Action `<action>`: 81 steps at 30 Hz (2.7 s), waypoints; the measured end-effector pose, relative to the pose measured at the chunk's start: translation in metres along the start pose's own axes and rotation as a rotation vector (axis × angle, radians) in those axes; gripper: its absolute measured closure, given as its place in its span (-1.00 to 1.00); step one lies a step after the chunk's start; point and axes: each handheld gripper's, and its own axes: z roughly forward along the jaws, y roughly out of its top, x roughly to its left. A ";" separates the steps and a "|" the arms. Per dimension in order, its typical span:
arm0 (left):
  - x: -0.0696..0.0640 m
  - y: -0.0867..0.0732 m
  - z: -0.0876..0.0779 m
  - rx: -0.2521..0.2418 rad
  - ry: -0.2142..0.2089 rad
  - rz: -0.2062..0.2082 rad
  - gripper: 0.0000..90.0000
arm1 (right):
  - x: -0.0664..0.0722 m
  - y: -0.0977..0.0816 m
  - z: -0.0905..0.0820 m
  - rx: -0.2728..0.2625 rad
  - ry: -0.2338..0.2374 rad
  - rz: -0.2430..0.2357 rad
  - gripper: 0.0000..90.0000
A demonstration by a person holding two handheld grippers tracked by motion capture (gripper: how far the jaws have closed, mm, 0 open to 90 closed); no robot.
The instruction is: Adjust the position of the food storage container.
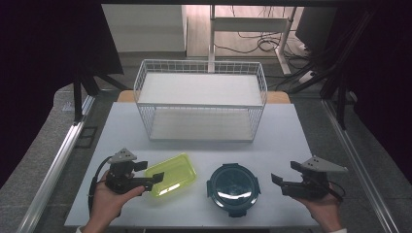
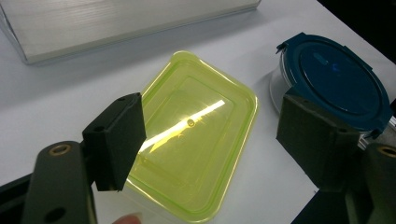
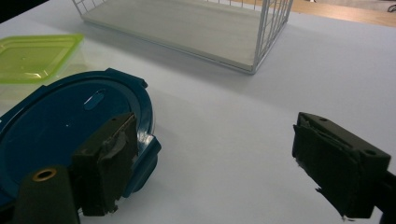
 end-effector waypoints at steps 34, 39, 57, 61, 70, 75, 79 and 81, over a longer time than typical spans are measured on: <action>-0.022 0.003 0.013 0.046 -0.071 0.028 -0.29 | -0.006 0.003 -0.009 0.008 0.012 0.034 -0.55; -0.036 0.000 0.028 0.106 -0.096 0.054 -0.17 | -0.005 0.007 -0.011 0.013 0.003 0.027 -0.55; -0.077 0.003 0.101 0.298 -0.144 0.121 0.99 | -0.005 0.006 -0.008 0.028 -0.003 0.032 -0.54; -0.080 0.004 0.111 0.315 -0.139 0.125 0.99 | -0.005 0.004 -0.007 0.034 -0.003 0.031 -0.55; -0.086 0.004 0.123 0.337 -0.104 0.137 1.00 | -0.005 0.003 -0.006 0.042 -0.013 0.026 -0.55; -0.089 0.005 0.127 0.345 -0.103 0.143 1.00 | -0.004 0.004 -0.004 0.047 -0.016 0.022 -0.55; -0.093 0.007 0.131 0.347 -0.110 0.150 1.00 | -0.004 0.004 -0.004 0.048 -0.016 0.020 -0.54; -0.095 0.008 0.132 0.347 -0.114 0.150 1.00 | -0.005 0.004 -0.004 0.048 -0.015 0.021 -0.54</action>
